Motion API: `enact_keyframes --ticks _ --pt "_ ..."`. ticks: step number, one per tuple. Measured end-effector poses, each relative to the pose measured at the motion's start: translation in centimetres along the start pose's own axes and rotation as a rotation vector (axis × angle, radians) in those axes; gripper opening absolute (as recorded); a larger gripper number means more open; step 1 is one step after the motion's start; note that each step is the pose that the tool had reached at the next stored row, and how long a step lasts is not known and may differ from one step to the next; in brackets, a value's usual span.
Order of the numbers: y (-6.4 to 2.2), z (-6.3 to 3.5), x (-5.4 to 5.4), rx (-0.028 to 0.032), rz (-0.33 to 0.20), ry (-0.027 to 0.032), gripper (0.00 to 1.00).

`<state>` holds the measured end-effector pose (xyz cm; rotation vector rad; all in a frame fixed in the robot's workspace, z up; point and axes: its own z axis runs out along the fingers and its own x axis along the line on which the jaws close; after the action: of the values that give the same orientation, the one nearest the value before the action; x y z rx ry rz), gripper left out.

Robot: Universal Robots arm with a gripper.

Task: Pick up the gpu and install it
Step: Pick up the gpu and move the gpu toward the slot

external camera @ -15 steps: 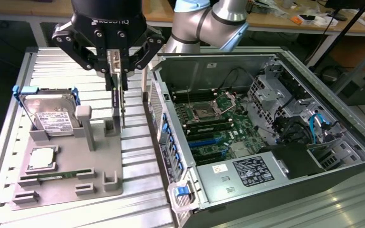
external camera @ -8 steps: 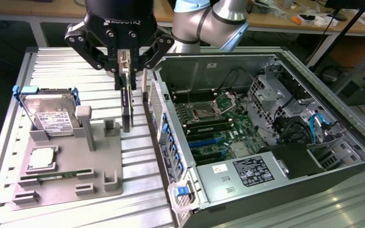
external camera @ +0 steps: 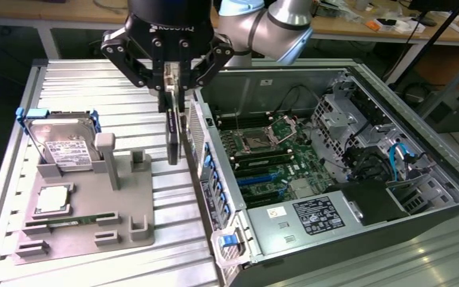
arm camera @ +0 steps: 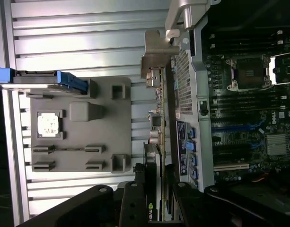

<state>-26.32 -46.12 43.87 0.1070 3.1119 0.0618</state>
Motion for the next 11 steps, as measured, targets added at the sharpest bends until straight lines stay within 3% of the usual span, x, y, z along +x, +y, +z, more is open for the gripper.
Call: enact_keyframes --ticks 11 --pt "0.14 0.06 -2.0 0.0000 0.000 0.0000 0.27"
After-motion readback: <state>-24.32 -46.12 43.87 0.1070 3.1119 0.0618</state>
